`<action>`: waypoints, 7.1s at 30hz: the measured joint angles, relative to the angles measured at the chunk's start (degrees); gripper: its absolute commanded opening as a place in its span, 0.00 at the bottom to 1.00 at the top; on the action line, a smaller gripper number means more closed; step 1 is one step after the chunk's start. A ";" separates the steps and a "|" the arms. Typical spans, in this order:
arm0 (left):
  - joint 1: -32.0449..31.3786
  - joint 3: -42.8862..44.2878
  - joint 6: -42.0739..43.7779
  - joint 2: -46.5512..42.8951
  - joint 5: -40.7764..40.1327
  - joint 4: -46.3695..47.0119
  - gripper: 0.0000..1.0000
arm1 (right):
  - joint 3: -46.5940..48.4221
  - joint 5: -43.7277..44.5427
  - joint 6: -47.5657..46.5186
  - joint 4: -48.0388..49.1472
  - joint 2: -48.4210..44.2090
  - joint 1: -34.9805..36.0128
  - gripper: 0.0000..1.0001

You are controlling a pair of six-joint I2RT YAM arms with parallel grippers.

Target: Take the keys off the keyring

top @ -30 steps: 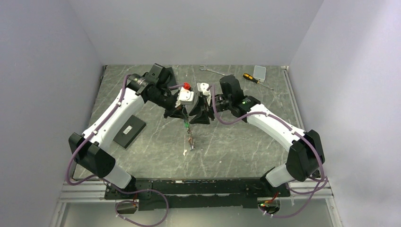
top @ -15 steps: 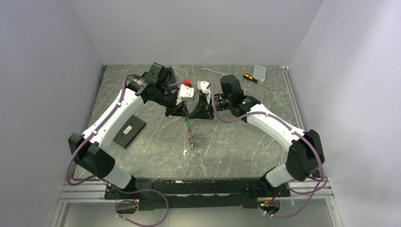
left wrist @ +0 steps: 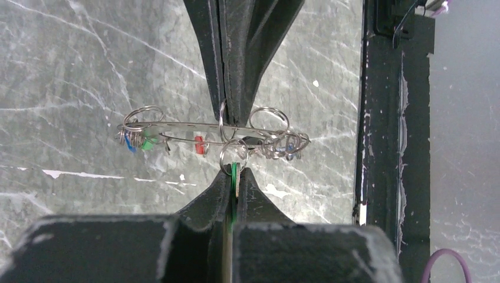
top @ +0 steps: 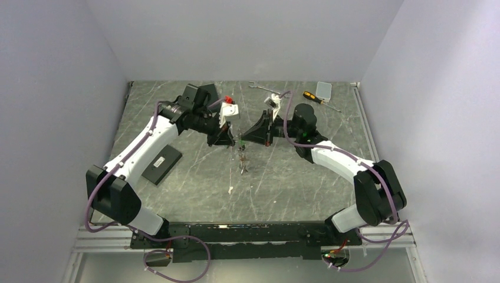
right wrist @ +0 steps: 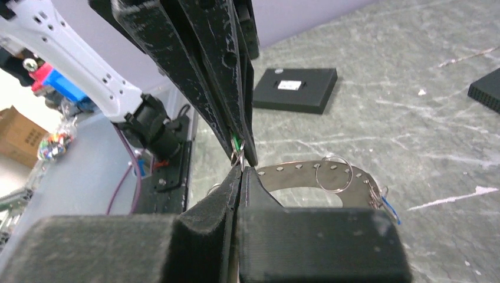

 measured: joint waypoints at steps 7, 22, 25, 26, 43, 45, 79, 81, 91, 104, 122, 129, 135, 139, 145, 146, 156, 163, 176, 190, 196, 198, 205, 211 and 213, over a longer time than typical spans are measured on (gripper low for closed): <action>-1.97 0.00 -2.99 0.46 0.66 3.41 0.00 | -2.86 1.01 10.29 13.60 0.13 -0.35 0.00; -2.43 -1.25 -5.35 1.64 1.40 6.01 0.00 | -5.75 1.51 15.56 20.46 1.22 -0.66 0.00; -2.43 -1.51 -5.57 1.73 1.90 5.99 0.00 | -5.84 1.16 16.68 21.81 1.84 -0.55 0.00; -2.43 -1.51 -5.64 1.75 2.10 5.99 0.00 | -5.84 1.09 16.90 22.08 1.88 -0.48 0.00; -2.60 -2.01 -8.90 2.45 5.64 6.36 0.00 | -8.63 1.64 22.27 30.21 2.78 -0.04 0.00; -2.75 -2.01 -8.98 2.82 5.60 6.47 0.00 | -8.72 1.62 22.53 30.45 2.91 -0.04 0.00; -1.99 2.21 -6.75 1.07 2.45 0.79 0.00 | -9.22 -2.05 8.57 19.47 -0.35 -1.14 0.00; -1.99 2.78 -6.84 1.07 2.47 0.85 0.00 | -9.22 -2.56 7.72 18.34 -0.35 -1.03 0.00; -1.99 3.17 -6.78 1.07 2.45 1.03 0.00 | -9.22 -3.52 6.60 17.79 -0.35 -0.83 0.00; 1.31 1.31 -5.70 0.42 2.51 0.48 0.00 | -9.11 -3.63 5.25 13.97 -1.09 -2.78 0.00; 14.51 -11.67 -1.31 6.84 -7.52 1.68 0.00 | -8.92 -4.02 0.59 3.39 -4.52 -7.78 0.00; 14.58 -16.85 -1.73 12.24 -15.37 5.07 0.03 | -8.92 -4.02 0.09 1.77 -4.52 -7.78 0.00; 14.62 -19.04 -2.69 13.53 -19.04 8.79 0.14 | -8.92 -4.00 0.13 1.79 -4.52 -7.78 0.00; 14.62 -19.52 -2.78 15.23 -20.22 10.36 0.24 | -8.92 -4.00 0.17 1.79 -4.50 -7.78 0.00; 14.67 -19.12 -2.97 15.98 -19.34 9.81 0.48 | -8.92 -3.61 0.55 1.92 -4.37 -7.78 0.00; 14.67 -18.95 -3.13 15.96 -18.97 9.68 0.54 | -8.92 -3.50 0.68 1.92 -4.33 -7.78 0.00; 14.73 -17.99 -8.41 3.54 -7.08 11.67 0.99 | -8.92 3.30 5.03 3.61 -1.70 -7.78 0.00; 14.67 -16.85 -19.58 0.22 -1.60 21.62 0.99 | -8.90 11.30 9.11 6.23 0.70 -7.78 0.00; 16.63 -24.02 -37.13 1.77 5.33 45.42 1.00 | -5.51 20.52 11.72 6.86 6.91 -7.78 0.00; 5.01 -37.38 -33.99 10.75 8.09 70.93 0.99 | -4.37 21.16 12.76 7.61 9.29 -7.78 0.00; 3.89 -39.43 -36.13 17.94 8.09 85.07 0.95 | -4.24 21.11 12.74 7.58 9.33 -7.78 0.00; 3.89 -39.65 -37.33 20.28 8.15 89.26 0.90 | -4.17 21.11 12.74 7.61 9.33 -7.78 0.00; 3.74 -39.63 -41.05 25.55 8.83 99.14 0.76 | -4.17 21.11 12.74 7.58 9.35 -7.80 0.00; 2.73 -39.58 -43.41 26.25 9.20 102.86 0.65 | -4.15 21.09 12.74 7.61 9.55 -7.80 0.00; 2.54 -39.30 -43.89 26.56 9.51 103.56 0.61 | -4.15 21.09 12.74 7.61 9.57 -7.82 0.00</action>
